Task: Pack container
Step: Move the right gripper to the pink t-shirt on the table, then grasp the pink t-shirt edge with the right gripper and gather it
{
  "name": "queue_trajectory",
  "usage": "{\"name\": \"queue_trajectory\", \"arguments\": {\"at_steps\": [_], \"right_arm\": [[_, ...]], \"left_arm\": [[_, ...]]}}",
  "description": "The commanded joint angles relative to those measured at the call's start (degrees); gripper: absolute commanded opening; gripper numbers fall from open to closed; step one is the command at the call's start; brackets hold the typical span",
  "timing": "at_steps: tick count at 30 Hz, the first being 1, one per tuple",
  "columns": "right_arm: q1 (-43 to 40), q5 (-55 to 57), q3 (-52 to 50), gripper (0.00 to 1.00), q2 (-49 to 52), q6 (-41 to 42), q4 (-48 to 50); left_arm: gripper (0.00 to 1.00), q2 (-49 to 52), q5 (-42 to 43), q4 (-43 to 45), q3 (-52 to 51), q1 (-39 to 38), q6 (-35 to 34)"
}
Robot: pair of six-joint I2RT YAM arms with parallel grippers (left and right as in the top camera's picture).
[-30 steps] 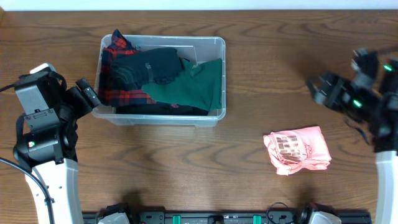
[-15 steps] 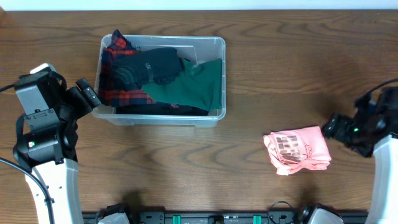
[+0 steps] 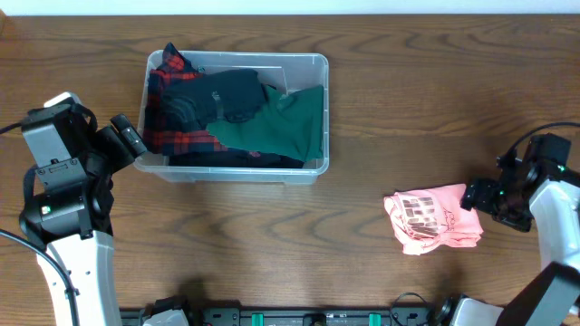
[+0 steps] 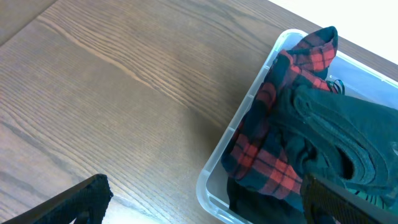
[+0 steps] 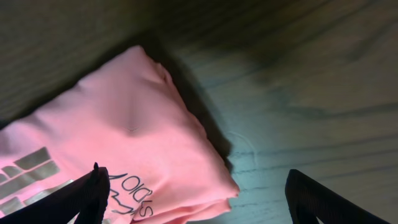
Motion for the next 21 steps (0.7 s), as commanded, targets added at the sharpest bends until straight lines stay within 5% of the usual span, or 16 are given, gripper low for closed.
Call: {"name": "queue_trajectory", "arguments": {"at_steps": [1,10,12,14,18,21], "right_arm": [[-0.4,-1.4,-0.6,0.87,3.1,-1.5,-0.2],[-0.2,-6.1,-0.6,0.73,8.6,-3.6,-3.5],[-0.2,-6.7,-0.6,0.61,9.3,-3.5,-3.9],[-0.2,-7.9,-0.7,0.38,9.5,-3.3,-4.0],[-0.2,-7.9,-0.9,0.44,9.5,-0.7,-3.8],[-0.3,-7.9,-1.3,0.21,9.5,0.9,-2.3]], "left_arm": [[0.98,0.0,-0.7,0.0,-0.1,0.2,-0.9],[0.98,0.0,-0.7,0.0,-0.1,0.2,-0.9],[0.98,0.0,-0.7,-0.1,-0.1,0.2,-0.9],[0.98,0.0,-0.7,-0.1,-0.1,0.2,-0.9],[0.98,0.0,-0.7,0.0,-0.1,0.2,-0.9],[0.98,0.0,-0.7,0.0,-0.1,0.2,-0.9]]}}
